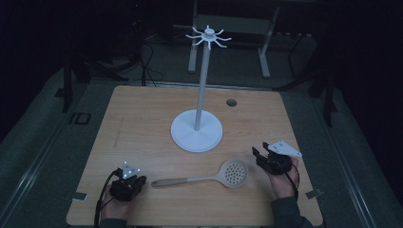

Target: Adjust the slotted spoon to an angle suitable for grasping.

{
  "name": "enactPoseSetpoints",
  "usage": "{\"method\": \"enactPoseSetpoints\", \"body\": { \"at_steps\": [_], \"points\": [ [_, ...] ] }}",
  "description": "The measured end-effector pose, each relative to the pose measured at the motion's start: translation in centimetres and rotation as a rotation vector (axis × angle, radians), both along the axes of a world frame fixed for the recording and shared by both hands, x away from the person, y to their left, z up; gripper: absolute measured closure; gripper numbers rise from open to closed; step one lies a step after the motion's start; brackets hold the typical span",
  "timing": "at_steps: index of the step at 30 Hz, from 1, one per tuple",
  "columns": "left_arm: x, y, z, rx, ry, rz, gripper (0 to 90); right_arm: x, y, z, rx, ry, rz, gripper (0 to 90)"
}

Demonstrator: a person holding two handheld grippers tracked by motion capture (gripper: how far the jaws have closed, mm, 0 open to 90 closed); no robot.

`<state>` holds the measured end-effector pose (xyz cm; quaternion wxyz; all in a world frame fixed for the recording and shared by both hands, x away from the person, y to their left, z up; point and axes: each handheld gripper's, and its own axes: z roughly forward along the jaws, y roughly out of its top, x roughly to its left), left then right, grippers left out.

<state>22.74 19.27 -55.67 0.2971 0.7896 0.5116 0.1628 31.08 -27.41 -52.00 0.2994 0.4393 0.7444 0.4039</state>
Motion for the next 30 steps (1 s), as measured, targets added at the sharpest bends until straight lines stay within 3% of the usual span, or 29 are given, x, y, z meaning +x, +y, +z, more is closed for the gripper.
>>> {"method": "enactPoseSetpoints", "body": {
  "at_steps": [4,10,14,18,21,25,30],
  "points": [
    [-0.1,-0.9,-0.1,0.015,0.038,-0.030,88.8,0.0,-0.3,0.1,0.007,-0.006,-0.017,49.9],
    [0.0,-1.6,-0.1,0.024,0.038,-0.047,88.9,-0.1,-0.5,0.1,0.012,-0.008,-0.023,49.6],
    [0.4,-1.8,-0.2,-0.001,0.040,-0.031,89.0,-0.2,-0.3,0.2,0.012,-0.012,-0.015,49.0],
    [1.3,-2.9,-0.3,0.009,0.025,-0.020,88.8,-0.3,-0.2,0.6,0.016,-0.021,-0.007,48.5],
    [2.6,-3.7,-0.4,-0.014,0.022,-0.012,88.7,-0.2,-0.3,1.0,0.026,-0.030,-0.011,48.5],
    [3.8,-4.5,-0.4,-0.004,0.018,-0.011,88.7,-0.2,-0.4,1.4,0.033,-0.038,-0.017,48.5],
    [5.7,-5.7,-0.6,-0.026,0.009,-0.020,88.7,-0.2,-0.1,2.2,0.034,-0.056,-0.005,48.5]
  ]
}}
